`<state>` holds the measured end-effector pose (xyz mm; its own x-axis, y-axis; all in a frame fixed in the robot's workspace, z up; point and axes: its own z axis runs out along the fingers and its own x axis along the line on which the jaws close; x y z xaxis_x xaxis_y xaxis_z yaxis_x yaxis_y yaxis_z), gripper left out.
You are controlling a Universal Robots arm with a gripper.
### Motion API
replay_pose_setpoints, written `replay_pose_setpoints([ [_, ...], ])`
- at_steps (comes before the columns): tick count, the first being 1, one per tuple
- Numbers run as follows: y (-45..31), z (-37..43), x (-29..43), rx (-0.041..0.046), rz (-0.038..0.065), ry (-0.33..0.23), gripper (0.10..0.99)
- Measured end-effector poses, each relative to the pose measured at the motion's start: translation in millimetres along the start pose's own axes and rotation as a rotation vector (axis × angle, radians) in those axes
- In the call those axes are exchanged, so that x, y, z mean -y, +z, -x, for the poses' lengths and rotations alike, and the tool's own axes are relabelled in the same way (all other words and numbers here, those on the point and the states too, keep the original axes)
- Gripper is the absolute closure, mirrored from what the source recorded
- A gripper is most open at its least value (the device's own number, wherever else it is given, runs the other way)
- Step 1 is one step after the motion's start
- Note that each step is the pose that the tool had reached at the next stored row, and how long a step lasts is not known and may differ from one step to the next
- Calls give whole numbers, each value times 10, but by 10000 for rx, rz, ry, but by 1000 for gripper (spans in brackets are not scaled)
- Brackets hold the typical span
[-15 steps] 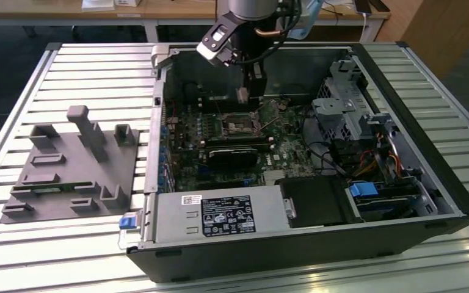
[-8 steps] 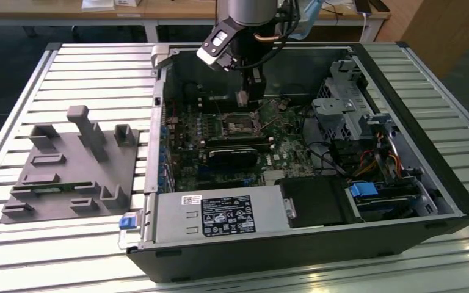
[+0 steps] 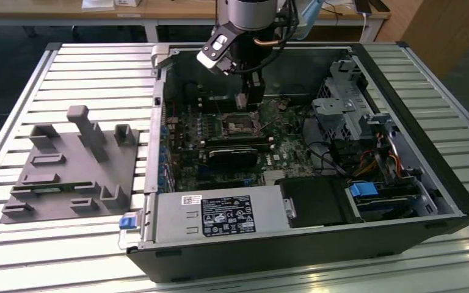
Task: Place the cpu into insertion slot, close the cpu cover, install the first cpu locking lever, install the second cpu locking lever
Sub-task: 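Place the cpu into insertion slot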
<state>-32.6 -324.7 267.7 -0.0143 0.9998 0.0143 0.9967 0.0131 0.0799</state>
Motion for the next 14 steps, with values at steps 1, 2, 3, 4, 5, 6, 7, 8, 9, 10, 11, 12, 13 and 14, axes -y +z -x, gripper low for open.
replay_pose_setpoints([
  [1,0,0,0,8,0,-1,549],
  [2,0,0,0,9,0,-2,549],
  [3,0,0,0,11,0,-2,549],
  [4,2,0,0,11,1,-1,549],
  [5,6,0,0,8,2,-1,549],
  [6,12,0,1,8,2,-1,549],
  [7,22,0,2,10,1,-1,549],
  [8,35,1,4,11,1,-1,549],
  [9,52,1,8,10,1,0,549],
  [10,70,1,10,10,1,-2,549],
  [11,88,1,12,10,1,-9,549],
  [12,106,1,15,8,1,-26,549],
  [13,124,2,17,7,1,-37,549],
  [14,142,2,23,7,1,-38,549],
])
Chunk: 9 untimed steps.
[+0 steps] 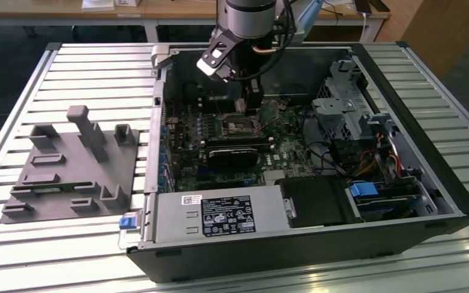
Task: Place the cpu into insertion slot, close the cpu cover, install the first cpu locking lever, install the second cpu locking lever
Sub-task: 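Place the cpu into insertion slot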
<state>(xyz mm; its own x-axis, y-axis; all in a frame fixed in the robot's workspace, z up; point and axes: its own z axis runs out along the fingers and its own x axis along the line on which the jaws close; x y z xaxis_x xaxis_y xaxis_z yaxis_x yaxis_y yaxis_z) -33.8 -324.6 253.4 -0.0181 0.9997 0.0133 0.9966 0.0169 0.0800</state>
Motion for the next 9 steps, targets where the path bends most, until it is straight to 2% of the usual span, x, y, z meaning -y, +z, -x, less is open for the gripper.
replay_pose_setpoints([
  [4,59,0,51,5,0,0,549],
  [5,95,0,81,6,0,-1,549],
  [9,165,1,88,5,0,-1,549],
])
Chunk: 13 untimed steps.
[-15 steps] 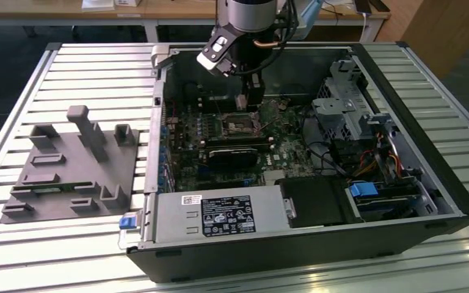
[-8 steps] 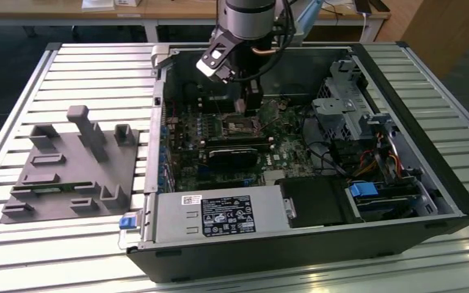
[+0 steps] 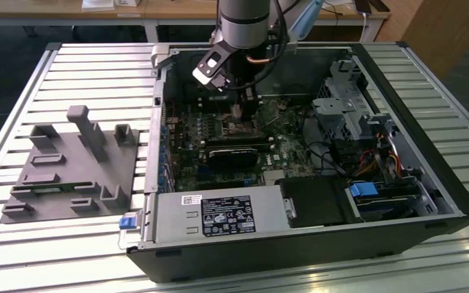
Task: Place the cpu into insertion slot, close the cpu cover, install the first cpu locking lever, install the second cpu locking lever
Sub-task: 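Place the cpu into insertion slot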
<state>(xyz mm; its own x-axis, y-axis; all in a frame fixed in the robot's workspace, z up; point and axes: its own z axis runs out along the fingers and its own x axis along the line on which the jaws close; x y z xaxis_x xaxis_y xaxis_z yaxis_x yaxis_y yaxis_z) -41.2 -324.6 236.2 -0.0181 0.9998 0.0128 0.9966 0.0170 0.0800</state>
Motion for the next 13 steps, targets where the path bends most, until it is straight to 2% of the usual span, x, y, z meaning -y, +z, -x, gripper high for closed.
replay_pose_setpoints([
  [12,66,0,6,2,0,0,549],
  [13,191,-6,26,4,-1,2,549],
])
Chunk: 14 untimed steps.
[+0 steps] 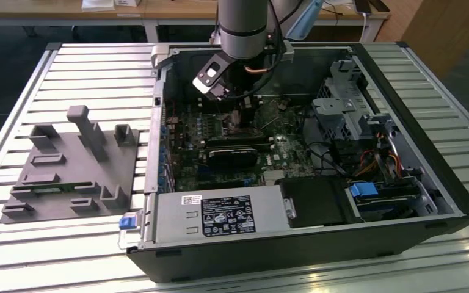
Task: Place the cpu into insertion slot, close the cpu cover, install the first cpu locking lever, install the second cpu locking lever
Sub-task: 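Place the cpu into insertion slot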
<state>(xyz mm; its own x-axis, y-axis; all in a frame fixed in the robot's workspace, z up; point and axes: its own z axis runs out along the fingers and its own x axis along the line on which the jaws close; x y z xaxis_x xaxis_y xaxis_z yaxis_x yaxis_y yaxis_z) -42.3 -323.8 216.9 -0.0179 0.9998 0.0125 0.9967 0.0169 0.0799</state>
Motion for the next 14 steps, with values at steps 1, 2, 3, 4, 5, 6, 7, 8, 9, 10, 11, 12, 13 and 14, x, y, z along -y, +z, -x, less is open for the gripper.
replay_pose_setpoints([
  [1,0,0,1,-1,0,0,549],
  [2,0,0,1,1,0,0,549],
  [3,0,0,1,0,0,0,549],
  [4,0,0,1,0,0,0,549],
  [5,0,0,1,-1,1,0,549],
  [6,0,0,1,-1,0,0,549],
  [7,0,0,2,-1,0,0,549],
  [8,1,-1,6,-1,1,2,549],
  [9,1,-1,12,-3,3,2,549],
  [10,1,-1,23,-3,2,0,549],
  [11,1,-1,33,-1,1,0,549],
  [12,2,-1,38,-1,1,1,549],
  [13,4,-1,40,-1,1,0,549],
  [14,7,-1,40,-2,1,0,549],
])
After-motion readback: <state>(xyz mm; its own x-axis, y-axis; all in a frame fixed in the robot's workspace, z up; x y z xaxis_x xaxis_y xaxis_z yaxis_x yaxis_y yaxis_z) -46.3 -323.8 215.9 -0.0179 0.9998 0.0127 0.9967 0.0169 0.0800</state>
